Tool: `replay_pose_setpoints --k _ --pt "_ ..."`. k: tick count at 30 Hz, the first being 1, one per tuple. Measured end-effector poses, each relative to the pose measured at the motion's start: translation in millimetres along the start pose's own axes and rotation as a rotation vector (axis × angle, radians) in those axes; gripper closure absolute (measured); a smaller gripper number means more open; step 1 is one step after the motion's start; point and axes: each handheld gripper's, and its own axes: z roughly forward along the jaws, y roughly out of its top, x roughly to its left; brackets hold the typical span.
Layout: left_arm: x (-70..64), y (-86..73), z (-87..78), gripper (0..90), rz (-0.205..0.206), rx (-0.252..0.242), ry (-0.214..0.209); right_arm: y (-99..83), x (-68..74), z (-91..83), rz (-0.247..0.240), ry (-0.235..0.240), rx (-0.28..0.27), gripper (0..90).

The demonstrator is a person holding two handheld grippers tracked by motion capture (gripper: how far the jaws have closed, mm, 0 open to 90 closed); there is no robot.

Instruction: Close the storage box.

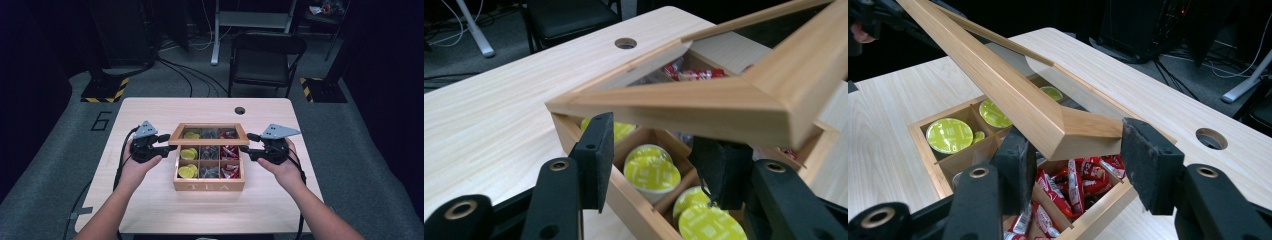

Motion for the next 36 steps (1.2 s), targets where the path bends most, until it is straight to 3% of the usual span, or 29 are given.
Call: replay_pose_setpoints --k 10,16,23,30,36 --pt "-8.8 -20.1 -8.9 52.4 -0.014 0.005 -0.026 -13.4 9.0 -2.1 0.006 -0.020 -0.010 48.6" --pt "-18.3 -28.4 -12.7 55.3 -0.018 -0.001 -0.057 -20.0 12.9 -3.3 -0.022 -0.022 -0.012 49.0" --pt "-27.1 -32.3 -15.3 56.2 -0.026 -0.004 -0.086 -28.3 17.3 -4.4 -0.008 -0.023 -0.016 49.0" --pt "-30.5 -33.7 -16.0 56.2 -0.032 -0.004 -0.085 -40.0 22.1 -3.3 0.006 -0.029 -0.033 48.9" --pt "-30.8 -39.1 -15.3 58.5 -0.045 -0.002 -0.091 -47.4 24.9 -3.3 -0.004 -0.028 -0.016 48.9"
